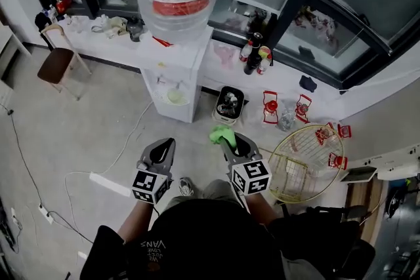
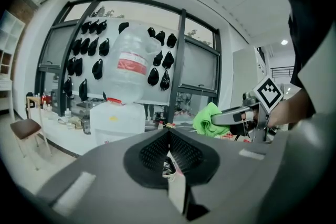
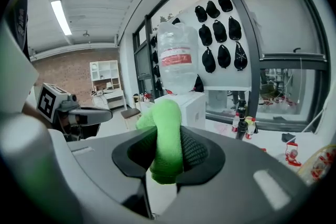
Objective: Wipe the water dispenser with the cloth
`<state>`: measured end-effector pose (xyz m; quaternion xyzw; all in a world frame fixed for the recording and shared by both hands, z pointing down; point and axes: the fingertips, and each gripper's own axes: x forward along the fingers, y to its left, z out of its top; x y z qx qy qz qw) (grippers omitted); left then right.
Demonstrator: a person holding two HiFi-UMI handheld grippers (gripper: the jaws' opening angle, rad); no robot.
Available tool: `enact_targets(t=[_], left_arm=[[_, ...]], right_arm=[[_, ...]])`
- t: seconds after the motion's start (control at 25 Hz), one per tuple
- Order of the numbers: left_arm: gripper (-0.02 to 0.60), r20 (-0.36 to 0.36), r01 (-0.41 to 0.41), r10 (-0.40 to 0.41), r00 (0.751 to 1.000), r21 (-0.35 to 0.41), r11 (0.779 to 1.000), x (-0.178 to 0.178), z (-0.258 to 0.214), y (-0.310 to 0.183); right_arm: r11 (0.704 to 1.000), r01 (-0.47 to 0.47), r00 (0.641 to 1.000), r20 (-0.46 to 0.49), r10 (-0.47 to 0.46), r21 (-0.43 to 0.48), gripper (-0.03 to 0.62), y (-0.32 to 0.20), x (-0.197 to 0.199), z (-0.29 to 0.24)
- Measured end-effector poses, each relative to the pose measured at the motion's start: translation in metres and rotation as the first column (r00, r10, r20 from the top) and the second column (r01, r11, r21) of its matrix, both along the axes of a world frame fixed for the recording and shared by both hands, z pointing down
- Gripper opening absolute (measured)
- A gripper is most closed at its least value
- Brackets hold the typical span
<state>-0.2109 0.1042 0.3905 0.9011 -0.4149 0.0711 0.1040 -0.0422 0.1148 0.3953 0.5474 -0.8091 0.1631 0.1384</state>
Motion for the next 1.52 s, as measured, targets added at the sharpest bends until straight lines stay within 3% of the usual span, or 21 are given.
enact_targets(t=[0.16,0.4,0.64,0.96,1.28,1.52], left_arm=[[0.002,-0.001,-0.025,0.025,1.000,-0.027,0.999,0.005,0.011,-0.015],[0.002,0.005,0.000,0.001,1.000,-0.037,0.999,0.010,0.025,-0.050],[0.002,0.017,0.050,-0.049,0.999,-0.058,0.997,0.034,0.035,-0.089],[0.002,0.049,0.120,-0.116,0.992,-0.086,0.989,0.066,0.049,-0.145],[0.002,0.114,0.128,-0.113,0.987,-0.136,0.982,0.079,0.074,-0.170],[0.002,0.134,0.158,-0.136,0.982,-0.169,0.973,0.095,0.092,-0.185]], right_arm=[[1.000,-0.008,1.000,0.000,0.008,-0.016,0.114,-0.020,0.001,0.007],[0.999,0.010,1.000,0.013,-0.010,-0.035,0.114,-0.059,0.009,0.026],[0.993,0.103,0.995,-0.006,-0.103,-0.055,0.114,-0.110,0.021,0.041],[0.968,0.238,0.969,-0.046,-0.241,-0.078,0.114,-0.175,0.032,0.065],[0.942,0.329,0.943,-0.037,-0.332,-0.065,0.114,-0.231,0.013,0.100],[0.903,0.427,0.902,-0.045,-0.428,-0.045,0.114,-0.264,-0.007,0.121]])
